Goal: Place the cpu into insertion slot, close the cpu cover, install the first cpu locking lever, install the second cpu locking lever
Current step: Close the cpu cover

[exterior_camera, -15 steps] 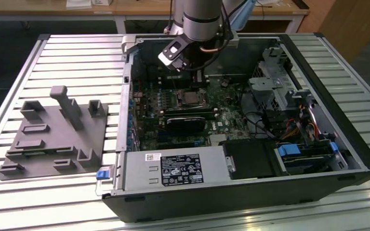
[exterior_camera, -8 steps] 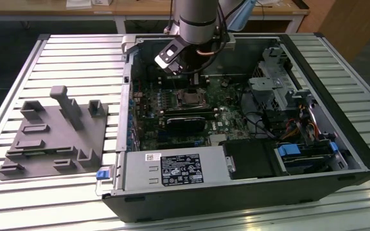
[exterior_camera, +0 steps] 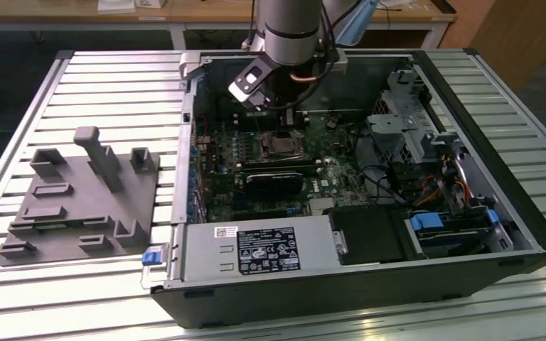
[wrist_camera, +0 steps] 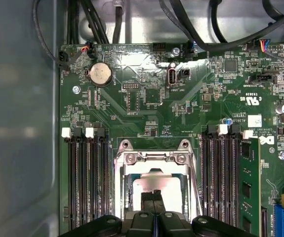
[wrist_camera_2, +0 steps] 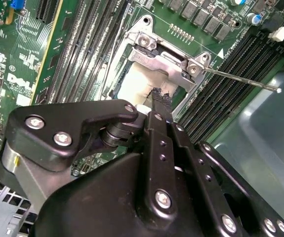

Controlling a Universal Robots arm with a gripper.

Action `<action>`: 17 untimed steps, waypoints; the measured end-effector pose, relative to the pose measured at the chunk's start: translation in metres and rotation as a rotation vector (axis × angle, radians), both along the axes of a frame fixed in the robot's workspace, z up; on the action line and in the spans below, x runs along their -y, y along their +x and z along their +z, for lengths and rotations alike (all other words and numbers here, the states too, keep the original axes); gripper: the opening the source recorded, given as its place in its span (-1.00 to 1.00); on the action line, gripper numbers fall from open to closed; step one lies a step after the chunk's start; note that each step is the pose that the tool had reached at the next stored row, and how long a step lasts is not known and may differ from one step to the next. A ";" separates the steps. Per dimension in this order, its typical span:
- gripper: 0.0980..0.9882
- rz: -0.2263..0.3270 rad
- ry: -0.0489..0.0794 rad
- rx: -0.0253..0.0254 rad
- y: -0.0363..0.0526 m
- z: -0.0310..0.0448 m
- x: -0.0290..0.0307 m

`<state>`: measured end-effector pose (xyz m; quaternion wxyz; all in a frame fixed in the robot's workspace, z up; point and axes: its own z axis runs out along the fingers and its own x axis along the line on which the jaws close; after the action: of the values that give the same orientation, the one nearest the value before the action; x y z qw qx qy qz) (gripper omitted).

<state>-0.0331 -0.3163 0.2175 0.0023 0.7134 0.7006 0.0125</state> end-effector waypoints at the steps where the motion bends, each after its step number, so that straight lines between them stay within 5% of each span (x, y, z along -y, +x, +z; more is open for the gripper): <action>1: -0.98 0.011 0.000 0.0000 0.0000 0.0000 0.0000; 17: -0.98 0.283 -0.006 0.0000 0.0000 -0.0009 0.0000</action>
<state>-0.0331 -0.3163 0.2166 0.0028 0.6077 0.7941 0.0105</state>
